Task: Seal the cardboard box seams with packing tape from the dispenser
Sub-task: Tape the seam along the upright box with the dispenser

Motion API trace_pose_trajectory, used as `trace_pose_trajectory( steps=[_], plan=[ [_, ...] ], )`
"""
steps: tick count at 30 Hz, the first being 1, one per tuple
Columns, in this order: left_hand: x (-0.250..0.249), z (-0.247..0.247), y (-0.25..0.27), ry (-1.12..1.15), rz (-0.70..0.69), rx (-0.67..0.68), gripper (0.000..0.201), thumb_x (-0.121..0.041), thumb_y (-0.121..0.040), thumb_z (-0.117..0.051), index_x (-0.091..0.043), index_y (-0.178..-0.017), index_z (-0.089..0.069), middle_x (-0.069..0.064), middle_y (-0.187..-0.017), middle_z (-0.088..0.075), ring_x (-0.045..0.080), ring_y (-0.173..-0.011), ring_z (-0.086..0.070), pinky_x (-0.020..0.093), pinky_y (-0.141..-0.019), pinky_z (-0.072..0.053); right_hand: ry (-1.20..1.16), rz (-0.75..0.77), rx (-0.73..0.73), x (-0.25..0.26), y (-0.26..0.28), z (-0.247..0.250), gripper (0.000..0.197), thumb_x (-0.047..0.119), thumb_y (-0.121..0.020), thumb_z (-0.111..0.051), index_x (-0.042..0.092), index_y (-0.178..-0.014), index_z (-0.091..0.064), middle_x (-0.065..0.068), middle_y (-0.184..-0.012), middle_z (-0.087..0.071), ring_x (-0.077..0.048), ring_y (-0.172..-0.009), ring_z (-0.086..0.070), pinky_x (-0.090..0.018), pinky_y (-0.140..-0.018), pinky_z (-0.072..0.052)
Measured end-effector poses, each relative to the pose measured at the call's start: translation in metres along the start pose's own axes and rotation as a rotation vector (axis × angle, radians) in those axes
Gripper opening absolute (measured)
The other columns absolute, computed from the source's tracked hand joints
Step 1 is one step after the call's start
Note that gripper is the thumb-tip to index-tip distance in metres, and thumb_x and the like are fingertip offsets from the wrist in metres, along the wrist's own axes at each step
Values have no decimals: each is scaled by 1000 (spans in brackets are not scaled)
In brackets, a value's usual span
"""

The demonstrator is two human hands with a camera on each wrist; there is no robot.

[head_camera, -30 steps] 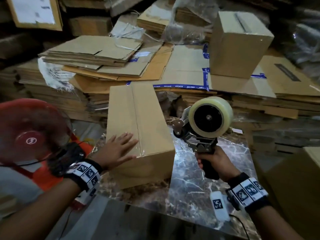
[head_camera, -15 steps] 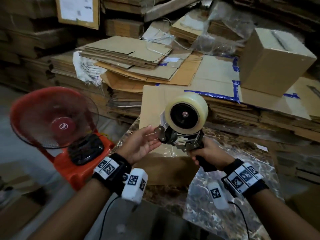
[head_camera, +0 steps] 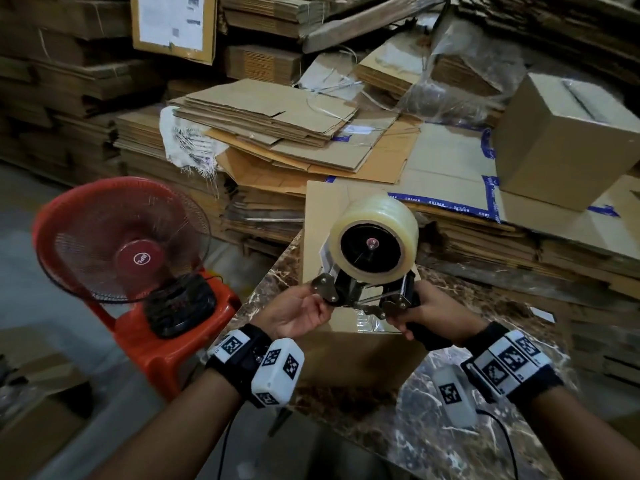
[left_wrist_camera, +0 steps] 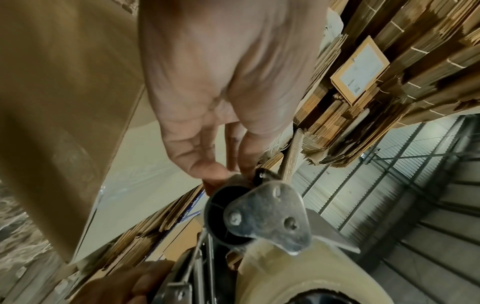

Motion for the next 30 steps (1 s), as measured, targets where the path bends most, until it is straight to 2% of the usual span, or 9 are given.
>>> trace_pose_trajectory(
  steps=[4,7,13,15,17,20,22,26,30],
  plan=[
    [-5,6,0,-106,-40,-63,30,12,-92,-40,-6,-111,-54,11,-84,-64,12,-61,-56,17,-51,-47,17,17,15,7,-3,-4,22,2,-74,-64,-17,-81,-55,-23,-68,-56,-27,-55,-54,-31,-51,-48],
    [-11,7,-1,-150,-96,-92,16,-5,-98,-44,-7,-103,-59,9,-84,-68,12,-63,-59,19,-52,-49,37,31,22,14,-6,-9,6,-4,-78,-64,-8,-77,-59,-20,-64,-56,-24,-51,-53,-32,-52,-46],
    [-28,14,5,-120,-135,-100,29,-19,-94,-46,-7,-78,-68,15,-88,-66,21,-71,-65,28,-62,-55,74,23,12,22,-11,-18,5,1,-75,-65,1,-72,-60,-16,-61,-58,-24,-52,-54,-34,-53,-46],
    [-32,15,6,-173,-136,-111,16,-14,-91,-55,-3,-93,-67,18,-96,-71,21,-80,-70,27,-68,-59,89,9,5,25,-12,-19,7,5,-73,-67,2,-71,-61,-14,-61,-59,-24,-51,-55,-31,-52,-46],
    [-34,17,6,-238,-128,-104,21,-3,-93,-54,3,-112,-63,21,-106,-71,23,-90,-72,28,-71,-61,120,-13,-5,25,-13,-18,14,9,-71,-69,-3,-70,-61,-15,-61,-59,-24,-51,-55,-29,-52,-46],
    [-35,20,8,-380,-135,-100,25,4,-99,-46,10,-120,-57,24,-106,-71,28,-91,-73,26,-65,-60,168,-35,-2,27,-13,-14,32,16,-68,-72,-12,-72,-58,-18,-62,-61,-25,-51,-56,-29,-52,-46],
    [-38,20,9,-566,-166,-86,25,4,-99,-45,11,-121,-56,25,-109,-70,34,-97,-71,33,-71,-62,225,-43,10,28,-12,-10,20,9,-75,-71,-7,-69,-60,-15,-61,-62,-24,-51,-57,-27,-53,-46],
    [-38,22,18,-850,-268,-97,22,5,-98,-47,7,-113,-62,21,-99,-74,38,-80,-71,38,-68,-62,318,-112,21,21,-5,-5,9,-2,-75,-67,-6,-69,-62,-18,-62,-66,-23,-54,-62,-27,-53,-48],
    [-15,32,25,-917,-321,-97,39,9,-96,-43,-2,-131,-57,25,-94,-72,33,-62,-68,32,-53,-58,444,-213,4,3,3,2,19,-7,-75,-70,-13,-91,-61,-19,-75,-70,-21,-62,-67,-26,-51,-54]
  ],
)
Point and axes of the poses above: each hand's wrist, its own y-axis away from the middle knuckle, its own z-axis out of the back of the hand, x = y × z, the point moved 4 cm from there along -y, towards the middle knuckle
